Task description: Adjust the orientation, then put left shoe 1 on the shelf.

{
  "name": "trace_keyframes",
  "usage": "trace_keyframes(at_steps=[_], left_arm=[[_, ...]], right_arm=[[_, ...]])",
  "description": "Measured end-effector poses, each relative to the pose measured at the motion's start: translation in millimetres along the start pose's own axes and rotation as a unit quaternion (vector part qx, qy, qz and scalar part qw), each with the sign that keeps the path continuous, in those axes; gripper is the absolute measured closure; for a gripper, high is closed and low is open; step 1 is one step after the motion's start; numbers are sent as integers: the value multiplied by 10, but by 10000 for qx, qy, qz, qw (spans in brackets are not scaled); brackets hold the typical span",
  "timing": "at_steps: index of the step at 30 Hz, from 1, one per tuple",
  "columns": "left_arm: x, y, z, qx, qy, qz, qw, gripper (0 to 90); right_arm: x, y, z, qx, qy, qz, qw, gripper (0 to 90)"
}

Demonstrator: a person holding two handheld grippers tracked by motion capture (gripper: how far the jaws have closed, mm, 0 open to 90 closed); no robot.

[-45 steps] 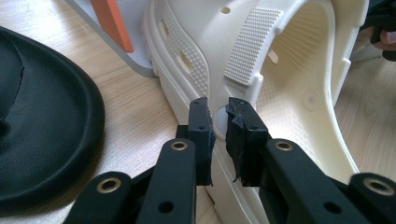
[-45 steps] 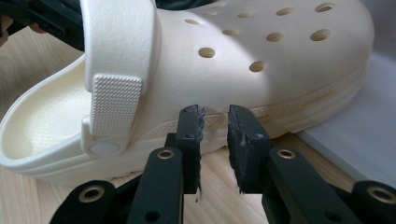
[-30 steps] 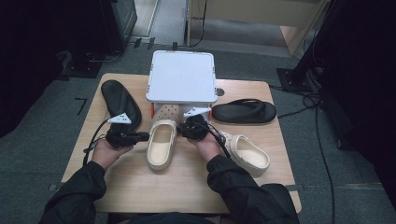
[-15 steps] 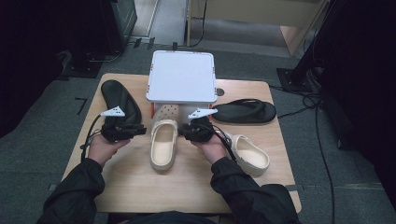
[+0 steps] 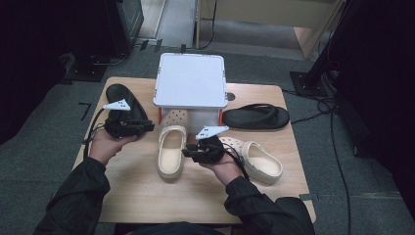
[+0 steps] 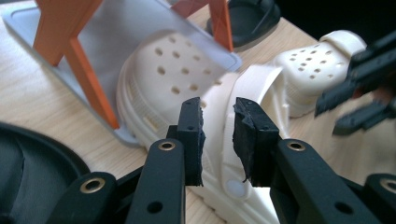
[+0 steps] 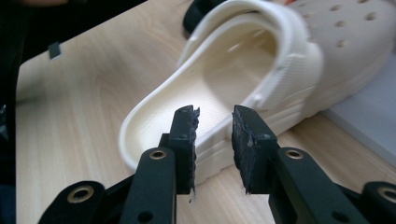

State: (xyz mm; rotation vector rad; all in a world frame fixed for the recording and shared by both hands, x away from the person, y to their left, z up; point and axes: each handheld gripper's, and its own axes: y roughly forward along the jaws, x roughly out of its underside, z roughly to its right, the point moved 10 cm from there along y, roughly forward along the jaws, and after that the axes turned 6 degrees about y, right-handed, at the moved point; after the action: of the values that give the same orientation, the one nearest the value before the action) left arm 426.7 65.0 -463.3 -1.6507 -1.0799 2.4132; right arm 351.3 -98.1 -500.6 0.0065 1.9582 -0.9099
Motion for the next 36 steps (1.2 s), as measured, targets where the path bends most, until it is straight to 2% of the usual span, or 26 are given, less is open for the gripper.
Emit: trace_keyframes(at_steps=[1, 3, 4, 6, 8, 9, 11, 18, 22, 24, 26, 27, 30, 36], left_arm=[[-42, -16, 1, 30, 10, 18, 10000, 727], [-132, -52, -14, -60, 107, 114, 9999, 729], [-169, -72, -6, 10, 137, 156, 9998, 729], [-235, -106, -20, 12, 140, 220, 9997, 738], [-298, -136, -42, 5, 146, 231, 9996, 736], [-378, -169, -61, 19, 153, 243, 9996, 735], [-416, -179, -69, 26, 134, 252, 9996, 735], [-633, -161, -134, 15, 212, 164, 9996, 736], [-693, -85, -183, 36, 219, 86, 9997, 744], [-709, -45, -220, -63, 174, 19, 9998, 742], [-742, -8, -250, -53, 223, 148, 9996, 745], [-733, 29, -308, -133, 251, 171, 9994, 759], [-725, 53, -352, -155, 217, 143, 9995, 775], [-733, 84, -365, -146, 317, 265, 9990, 798]], right_arm=[[10, -1, -16, -15, -60, 14, 10000, 706], [42, 0, -71, -124, -95, 28, 9999, 726], [49, 5, -81, -142, -96, 31, 9998, 726], [65, 9, -122, -260, 51, -17, 9996, 748], [85, 13, -181, -362, 56, -55, 9993, 728], [108, 28, -222, -417, 76, -105, 9990, 713], [117, 39, -246, -440, 83, -114, 9989, 713], [173, 84, -366, -526, -99, -173, 9984, 720], [195, 104, -431, -587, -156, -188, 9980, 756], [212, 110, -459, -629, -200, -215, 9976, 761], [247, 126, -509, -680, -253, -253, 9970, 778], [262, 132, -526, -706, -259, -277, 9968, 799], [288, 136, -572, -790, -248, -314, 9961, 820], [367, 204, -644, -857, -365, -405, 9948, 823]])
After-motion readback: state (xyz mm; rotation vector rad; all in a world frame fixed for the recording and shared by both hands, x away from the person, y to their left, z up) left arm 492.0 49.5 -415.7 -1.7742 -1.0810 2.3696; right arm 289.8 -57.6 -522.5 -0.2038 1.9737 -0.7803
